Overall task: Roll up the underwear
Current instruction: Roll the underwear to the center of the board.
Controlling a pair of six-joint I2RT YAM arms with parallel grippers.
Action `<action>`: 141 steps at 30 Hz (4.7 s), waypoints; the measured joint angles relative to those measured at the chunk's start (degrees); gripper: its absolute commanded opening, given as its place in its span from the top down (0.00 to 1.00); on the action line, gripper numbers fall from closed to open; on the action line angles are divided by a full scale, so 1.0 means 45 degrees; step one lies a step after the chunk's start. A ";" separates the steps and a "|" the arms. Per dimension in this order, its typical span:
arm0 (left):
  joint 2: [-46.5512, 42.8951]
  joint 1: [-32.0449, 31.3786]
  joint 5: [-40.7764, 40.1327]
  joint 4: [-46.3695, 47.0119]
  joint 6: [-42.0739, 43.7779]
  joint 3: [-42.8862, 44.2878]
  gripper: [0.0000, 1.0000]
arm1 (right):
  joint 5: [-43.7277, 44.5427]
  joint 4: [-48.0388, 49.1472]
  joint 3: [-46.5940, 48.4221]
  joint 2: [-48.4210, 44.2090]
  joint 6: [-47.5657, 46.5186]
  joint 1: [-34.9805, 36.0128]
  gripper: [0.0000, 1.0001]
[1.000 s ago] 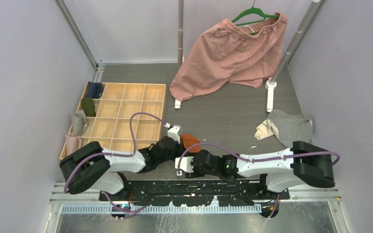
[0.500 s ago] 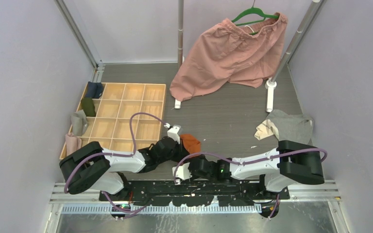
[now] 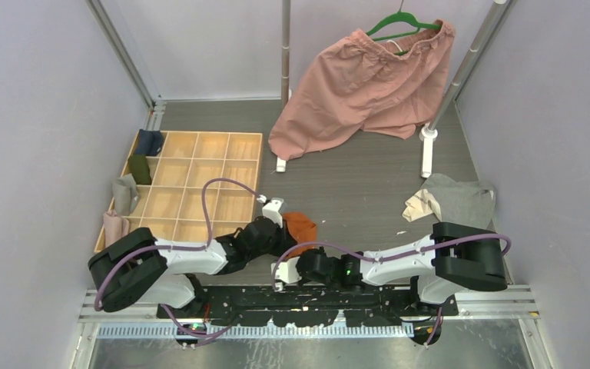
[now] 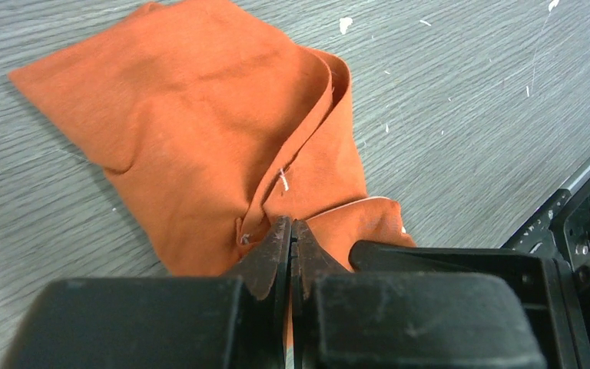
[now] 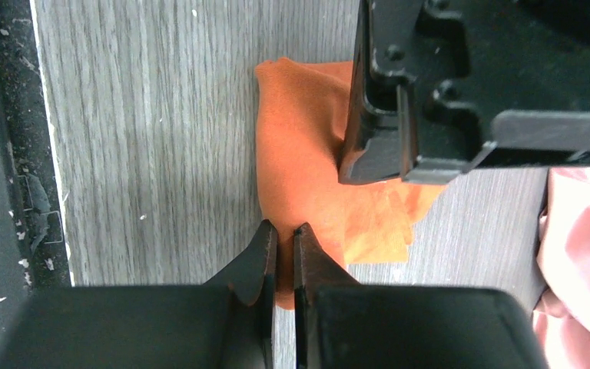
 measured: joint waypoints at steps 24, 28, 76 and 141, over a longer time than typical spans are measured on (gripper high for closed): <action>-0.9709 0.0034 -0.3764 -0.6683 -0.0986 -0.1409 0.99 | -0.6620 0.0495 0.0884 0.0180 0.6441 -0.3167 0.97; -1.0001 0.0034 -0.3759 -0.6955 -0.0957 -0.1433 0.99 | -0.8082 0.0418 0.1253 0.0622 0.7563 -0.3876 0.94; -0.3487 0.0034 -0.0223 -0.2229 0.0529 -0.0831 0.99 | -1.4542 0.0112 0.2487 0.3502 1.4013 -0.7674 0.80; -0.1938 0.0063 -0.0180 -0.1462 -0.0253 -0.0699 0.99 | -0.7849 -0.3400 0.1797 -0.2671 0.9612 -0.6547 0.44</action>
